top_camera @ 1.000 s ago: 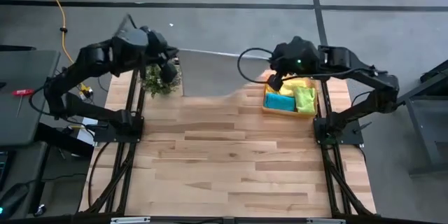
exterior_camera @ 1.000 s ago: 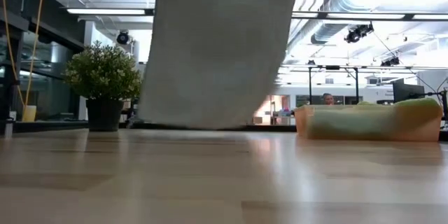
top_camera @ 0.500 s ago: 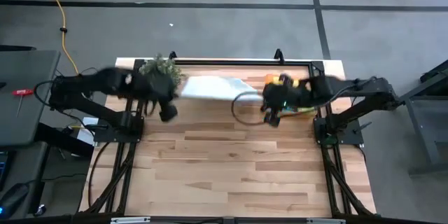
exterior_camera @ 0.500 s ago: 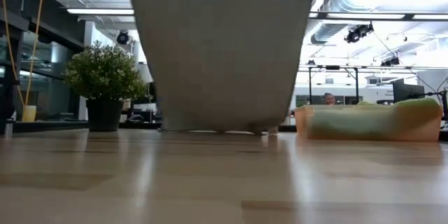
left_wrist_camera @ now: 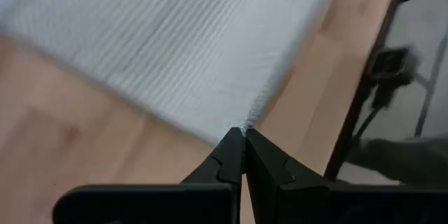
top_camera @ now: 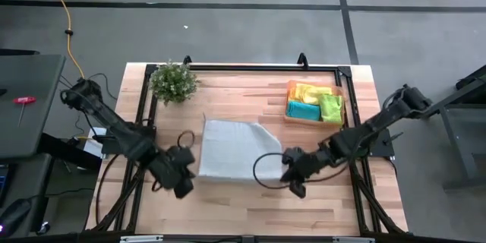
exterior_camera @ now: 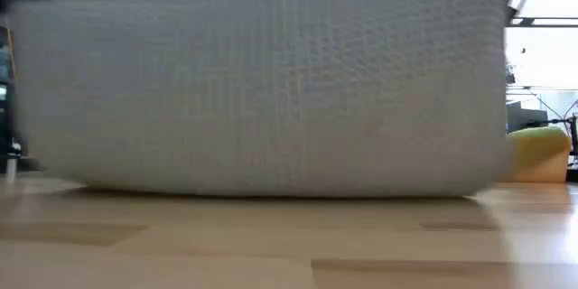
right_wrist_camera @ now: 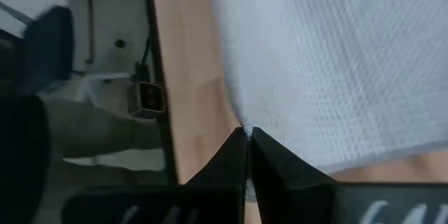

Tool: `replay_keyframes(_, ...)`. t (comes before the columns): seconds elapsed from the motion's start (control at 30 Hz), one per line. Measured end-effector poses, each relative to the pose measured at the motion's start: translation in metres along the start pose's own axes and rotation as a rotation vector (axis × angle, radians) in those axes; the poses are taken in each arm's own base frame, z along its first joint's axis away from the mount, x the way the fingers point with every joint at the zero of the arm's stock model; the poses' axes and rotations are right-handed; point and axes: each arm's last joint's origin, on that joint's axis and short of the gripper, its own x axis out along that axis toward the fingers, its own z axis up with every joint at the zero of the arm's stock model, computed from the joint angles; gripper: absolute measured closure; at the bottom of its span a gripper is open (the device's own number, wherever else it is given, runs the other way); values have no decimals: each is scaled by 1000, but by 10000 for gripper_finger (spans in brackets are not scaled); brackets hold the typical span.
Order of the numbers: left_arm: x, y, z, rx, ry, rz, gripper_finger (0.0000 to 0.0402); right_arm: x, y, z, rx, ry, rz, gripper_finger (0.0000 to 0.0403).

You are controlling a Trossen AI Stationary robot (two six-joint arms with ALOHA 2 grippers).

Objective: Fold microfiber towels
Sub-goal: Fold the gray microfiber cloth

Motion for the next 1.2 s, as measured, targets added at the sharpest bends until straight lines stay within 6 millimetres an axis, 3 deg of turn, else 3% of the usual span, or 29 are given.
replay_keyframes(0.2,30,-22,-34,-78,78,-58,401,22,8,-28,87,52,32,403)
replay_keyframes(0.3,30,-27,-31,-84,113,-110,401,21,12,-25,57,81,42,403)
replay_keyframes(0.37,20,-27,-16,-73,84,-134,401,7,9,-14,7,103,-21,403)
replay_keyframes(0.5,-22,-7,30,-3,-61,-79,401,-30,-6,28,-122,104,-284,403)
replay_keyframes(0.7,-95,48,98,88,-287,96,401,-98,-33,99,-258,-6,-597,403)
replay_keyframes(0.8,-133,71,127,101,-435,175,401,-132,-48,125,-299,-51,-746,403)
replay_keyframes(0.87,-157,85,141,127,-498,244,401,-155,-52,143,-307,-138,-798,403)
replay_keyframes(1.03,-214,96,163,231,-624,329,401,-209,-47,165,-332,-288,-839,403)
replay_keyframes(1.1,-227,94,165,264,-631,350,401,-220,-41,169,-358,-328,-833,403)
replay_keyframes(1.2,-232,91,164,281,-605,347,401,-222,-30,166,-415,-325,-811,403)
